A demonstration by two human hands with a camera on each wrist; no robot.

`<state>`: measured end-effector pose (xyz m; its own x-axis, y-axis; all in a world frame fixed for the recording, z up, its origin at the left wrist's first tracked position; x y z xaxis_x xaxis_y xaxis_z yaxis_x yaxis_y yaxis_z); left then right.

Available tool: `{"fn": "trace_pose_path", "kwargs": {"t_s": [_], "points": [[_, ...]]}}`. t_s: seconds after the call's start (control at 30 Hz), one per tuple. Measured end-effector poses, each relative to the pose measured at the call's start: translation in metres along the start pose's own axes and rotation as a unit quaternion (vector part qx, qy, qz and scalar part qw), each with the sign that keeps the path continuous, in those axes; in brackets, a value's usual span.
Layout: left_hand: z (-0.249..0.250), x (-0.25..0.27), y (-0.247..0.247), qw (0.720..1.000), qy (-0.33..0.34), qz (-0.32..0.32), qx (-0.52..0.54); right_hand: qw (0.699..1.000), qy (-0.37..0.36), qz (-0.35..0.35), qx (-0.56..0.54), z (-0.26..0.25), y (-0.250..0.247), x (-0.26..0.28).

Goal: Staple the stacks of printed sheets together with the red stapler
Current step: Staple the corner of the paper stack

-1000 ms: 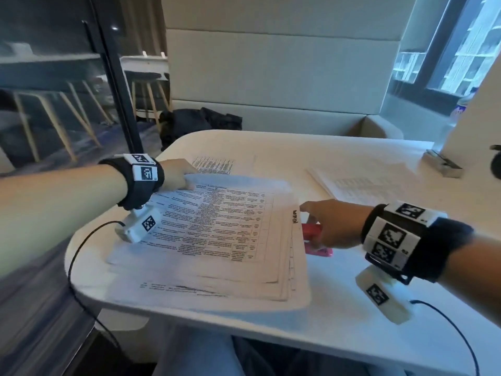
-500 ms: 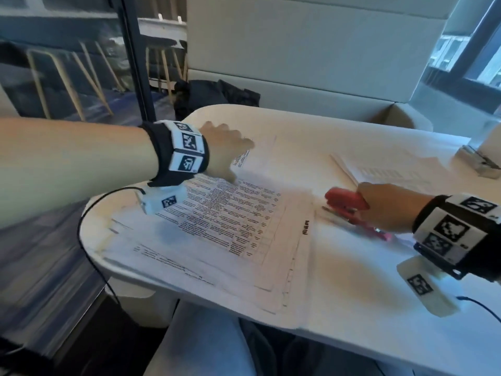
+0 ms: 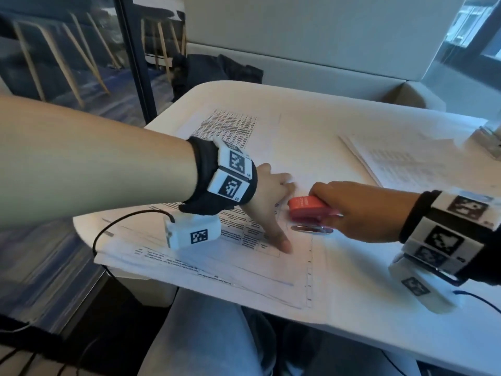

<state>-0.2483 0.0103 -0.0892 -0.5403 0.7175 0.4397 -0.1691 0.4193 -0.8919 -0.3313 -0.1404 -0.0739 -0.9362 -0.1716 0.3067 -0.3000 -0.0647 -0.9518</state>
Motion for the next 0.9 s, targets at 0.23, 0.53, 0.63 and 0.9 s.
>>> {"fn": "trace_pose_path", "kwargs": {"t_s": [0.23, 0.53, 0.63, 0.9], "points": [[0.000, -0.001, 0.007, 0.999, -0.025, -0.005, 0.037, 0.999, -0.018, -0.005, 0.045, 0.000, 0.001, -0.009], [-0.002, -0.002, 0.013, 0.996, -0.029, -0.012, 0.079, 0.993, -0.058, 0.032, 0.096, -0.009, 0.003, -0.019], [-0.003, -0.004, 0.013, 0.996, -0.033, -0.022, 0.078, 0.985, -0.085, 0.055, 0.137, -0.009, 0.003, -0.024], [-0.003, -0.005, 0.014, 0.997, -0.035, -0.018, 0.070, 0.995, -0.037, 0.003, 0.091, -0.011, 0.005, -0.024]]}}
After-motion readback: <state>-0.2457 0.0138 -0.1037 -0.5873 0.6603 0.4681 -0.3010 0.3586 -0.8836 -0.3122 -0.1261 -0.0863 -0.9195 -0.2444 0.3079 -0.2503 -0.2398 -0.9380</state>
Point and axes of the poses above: each hand's wrist, its own x-axis away from the middle knuckle, its own y-axis out of the palm, z = x × y, the point moved 1 cm from there along -x, towards the middle knuckle, and after that the axes turned 1 degree about x, right-handed, at the moved point
